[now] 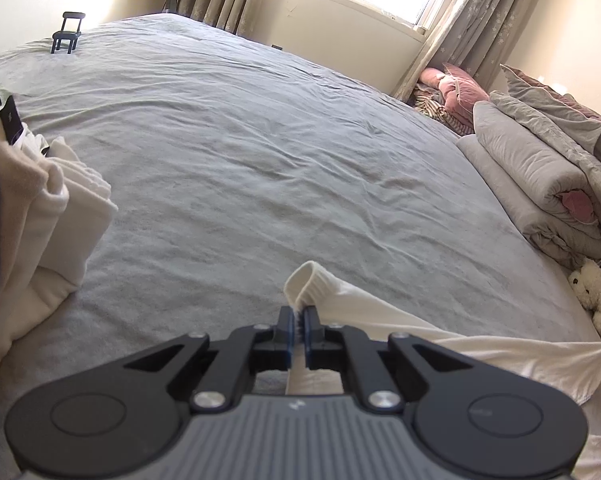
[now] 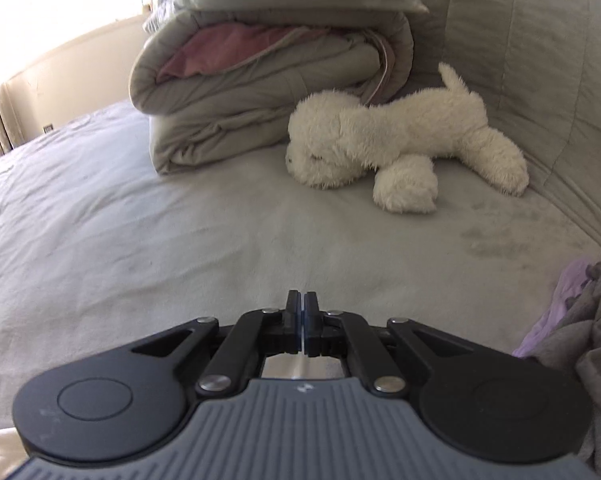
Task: Fold clothes
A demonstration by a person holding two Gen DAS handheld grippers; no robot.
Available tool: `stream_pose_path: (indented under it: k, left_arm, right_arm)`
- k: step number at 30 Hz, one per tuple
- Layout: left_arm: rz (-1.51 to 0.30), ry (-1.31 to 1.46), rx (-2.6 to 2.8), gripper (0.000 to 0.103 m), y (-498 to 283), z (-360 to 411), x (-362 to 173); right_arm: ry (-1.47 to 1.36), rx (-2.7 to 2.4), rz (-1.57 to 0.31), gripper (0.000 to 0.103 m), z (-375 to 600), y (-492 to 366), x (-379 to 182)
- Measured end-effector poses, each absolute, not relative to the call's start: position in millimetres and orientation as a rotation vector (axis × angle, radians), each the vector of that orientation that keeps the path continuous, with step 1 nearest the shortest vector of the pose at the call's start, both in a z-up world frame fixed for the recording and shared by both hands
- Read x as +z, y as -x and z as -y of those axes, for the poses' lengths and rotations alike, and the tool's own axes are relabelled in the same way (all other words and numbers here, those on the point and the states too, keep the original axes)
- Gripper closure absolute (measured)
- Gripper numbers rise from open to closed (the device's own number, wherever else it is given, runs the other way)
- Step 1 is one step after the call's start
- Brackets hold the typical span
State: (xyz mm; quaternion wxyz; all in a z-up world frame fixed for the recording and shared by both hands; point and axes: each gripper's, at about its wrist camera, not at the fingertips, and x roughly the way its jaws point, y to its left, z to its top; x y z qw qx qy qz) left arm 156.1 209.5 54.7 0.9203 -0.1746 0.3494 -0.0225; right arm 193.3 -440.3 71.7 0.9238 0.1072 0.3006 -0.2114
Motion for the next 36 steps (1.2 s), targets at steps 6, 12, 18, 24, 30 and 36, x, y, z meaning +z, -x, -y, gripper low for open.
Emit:
stream_pose_path:
  k: [6,12,18,24,30,36]
  left_arm:
    - [-0.72,0.336,-0.027,0.098,-155,-209,55]
    - [-0.719,0.3,-0.028,0.098,-154,-204,56]
    - [-0.719,0.296,-0.027,0.098,-153,-204,56]
    - [-0.734,0.306,-0.023,0.098,-155,-205,53]
    - [-0.733,0.325,-0.022,0.098,-156,-208,52]
    - [-0.71,0.354,-0.032,0.098,-157,-210,53]
  right_arm:
    - [-0.25,-0.387,-0.61,0.103,435,-152,87]
    - [-0.373,-0.38,-0.819,0.102,455,-125,44]
    - [-0.405,-0.428,-0.775,0.077,466,-126,37]
    - [-0.435,-0.375,-0.748,0.051,463,-126,35]
    - [-0.401,-0.412,-0.735,0.101,462,-129,38]
    - [-0.434,-0.417,-0.491,0.101,460,-108,92]
